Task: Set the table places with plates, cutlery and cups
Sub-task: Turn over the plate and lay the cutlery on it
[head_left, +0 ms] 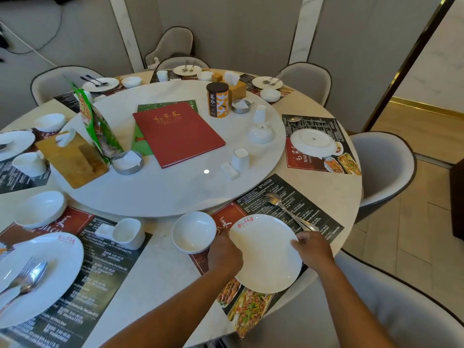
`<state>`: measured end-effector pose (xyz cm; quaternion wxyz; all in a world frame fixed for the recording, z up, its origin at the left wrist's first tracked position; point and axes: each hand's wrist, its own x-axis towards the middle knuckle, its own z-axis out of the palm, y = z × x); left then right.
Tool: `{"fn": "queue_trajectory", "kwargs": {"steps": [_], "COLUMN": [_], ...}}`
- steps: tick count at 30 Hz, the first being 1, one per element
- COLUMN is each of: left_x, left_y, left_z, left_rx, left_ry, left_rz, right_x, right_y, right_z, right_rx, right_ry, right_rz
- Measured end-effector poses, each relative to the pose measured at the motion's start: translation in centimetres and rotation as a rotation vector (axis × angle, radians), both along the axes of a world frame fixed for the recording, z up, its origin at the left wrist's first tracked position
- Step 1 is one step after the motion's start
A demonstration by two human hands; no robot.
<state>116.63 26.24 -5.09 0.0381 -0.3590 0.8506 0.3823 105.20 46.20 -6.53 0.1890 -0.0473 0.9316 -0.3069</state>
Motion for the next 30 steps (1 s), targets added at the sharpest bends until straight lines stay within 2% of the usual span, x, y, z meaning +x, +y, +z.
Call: {"fn": "queue_trajectory", "kwargs": {"steps": [9, 14, 19, 24, 30], "left_x": [1.6, 3.7, 4.8, 4.2, 4.3], "left_y": [1.2, 1.9, 1.7, 0.6, 0.3], "left_z": [-0.3, -1.1, -1.4, -2.1, -2.5], "left_rx": [0.026, -0.012, 0.217, 0.341, 0.383], "left_ry": [0.141, 0.217, 0.160, 0.097, 0.131], "left_rz": [0.009, 0.093, 0.281, 0.403, 0.416], "right_x": [-0.1, -0.3, -1.8, -2.8, -2.6], "right_y": [-0.2, -0.8, -1.9, -2.3, -2.6], "right_z": [0.0, 0.4, 1.1, 0.6, 0.5], "right_rx": [-0.047, 0.120, 0.229, 0.292, 0.411], "right_ry": [0.034, 0.309, 0.408, 0.406, 0.396], "right_rz": [-0.102, -0.142, -0.015, 0.018, -0.004]}}
